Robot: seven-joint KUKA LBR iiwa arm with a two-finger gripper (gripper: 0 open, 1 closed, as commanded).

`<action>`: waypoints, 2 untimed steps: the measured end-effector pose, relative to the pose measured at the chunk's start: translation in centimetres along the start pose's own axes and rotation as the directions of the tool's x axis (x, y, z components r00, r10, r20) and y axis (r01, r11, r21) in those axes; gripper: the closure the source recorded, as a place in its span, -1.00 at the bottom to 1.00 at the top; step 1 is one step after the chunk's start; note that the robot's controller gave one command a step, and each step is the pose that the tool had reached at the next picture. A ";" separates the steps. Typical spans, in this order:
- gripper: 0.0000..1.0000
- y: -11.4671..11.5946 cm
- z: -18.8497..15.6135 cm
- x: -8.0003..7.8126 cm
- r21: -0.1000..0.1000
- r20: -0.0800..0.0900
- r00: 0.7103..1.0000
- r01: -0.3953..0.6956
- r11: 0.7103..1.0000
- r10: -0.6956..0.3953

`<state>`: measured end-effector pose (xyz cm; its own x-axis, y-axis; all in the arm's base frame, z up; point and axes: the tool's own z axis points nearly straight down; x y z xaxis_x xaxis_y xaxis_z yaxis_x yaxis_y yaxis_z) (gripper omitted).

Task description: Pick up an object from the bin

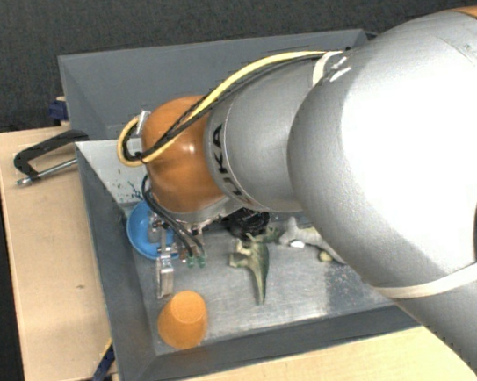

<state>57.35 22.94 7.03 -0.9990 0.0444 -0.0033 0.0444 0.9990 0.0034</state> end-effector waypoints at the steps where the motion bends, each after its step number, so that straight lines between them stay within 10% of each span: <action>1: -1.00 0.1 -0.1 -0.1 0.000 0.001 1.000 0.001 1.000 -0.001; 2: 1.00 0.1 -0.1 -0.1 0.000 0.001 1.000 0.001 1.000 -0.001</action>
Offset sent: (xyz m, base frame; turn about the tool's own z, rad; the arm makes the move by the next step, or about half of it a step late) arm 0.0000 0.0000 0.0000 0.0000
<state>57.45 23.02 7.15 -0.9991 0.0433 -0.0042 0.0433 0.9991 0.0030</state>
